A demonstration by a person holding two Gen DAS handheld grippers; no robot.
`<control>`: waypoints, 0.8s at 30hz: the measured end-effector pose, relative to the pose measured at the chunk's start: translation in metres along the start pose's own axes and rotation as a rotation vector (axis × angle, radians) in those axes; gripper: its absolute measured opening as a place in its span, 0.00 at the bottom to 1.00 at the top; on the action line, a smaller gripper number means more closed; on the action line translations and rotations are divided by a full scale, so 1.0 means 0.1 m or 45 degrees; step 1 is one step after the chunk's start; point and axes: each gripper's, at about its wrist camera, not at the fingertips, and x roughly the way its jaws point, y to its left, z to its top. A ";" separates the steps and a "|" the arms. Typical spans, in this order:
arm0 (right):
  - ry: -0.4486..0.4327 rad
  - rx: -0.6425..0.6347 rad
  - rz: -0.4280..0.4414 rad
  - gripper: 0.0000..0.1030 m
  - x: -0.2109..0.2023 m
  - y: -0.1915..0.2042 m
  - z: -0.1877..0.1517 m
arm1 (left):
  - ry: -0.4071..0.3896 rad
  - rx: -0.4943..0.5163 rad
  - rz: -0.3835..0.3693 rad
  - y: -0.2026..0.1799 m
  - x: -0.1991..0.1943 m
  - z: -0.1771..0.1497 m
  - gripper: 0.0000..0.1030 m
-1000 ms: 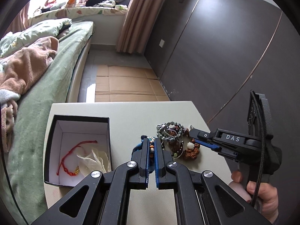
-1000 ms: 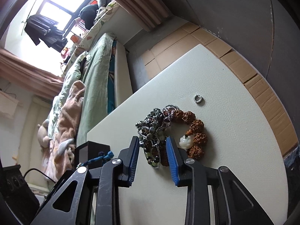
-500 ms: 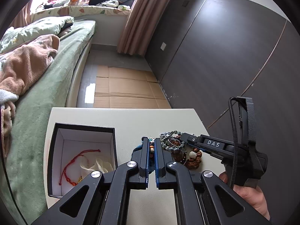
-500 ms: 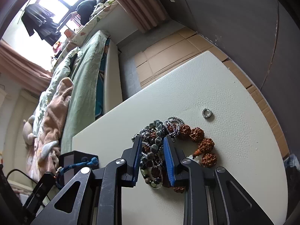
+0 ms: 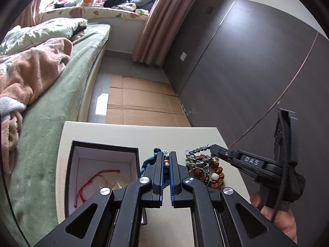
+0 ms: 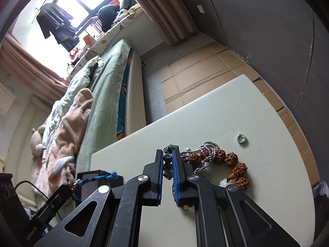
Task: Organize jewelry
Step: 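Carry the blue bracelet toward the box with the left tool while the right tool grasps the dark beaded chain, then open both tools over the black box to release the blue bracelet and beaded chain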
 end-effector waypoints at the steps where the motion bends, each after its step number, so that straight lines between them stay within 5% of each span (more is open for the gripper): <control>1: -0.011 -0.009 0.019 0.10 -0.03 0.03 0.00 | -0.007 -0.007 0.002 0.02 -0.02 0.00 0.04; 16: -0.144 -0.123 0.357 0.10 -0.45 0.59 -0.25 | -0.097 -0.112 0.080 0.33 -0.33 -0.02 0.04; 24: -0.100 -0.169 0.408 0.10 -0.36 0.89 -0.43 | 0.014 -0.158 0.120 0.45 -0.21 -0.07 0.07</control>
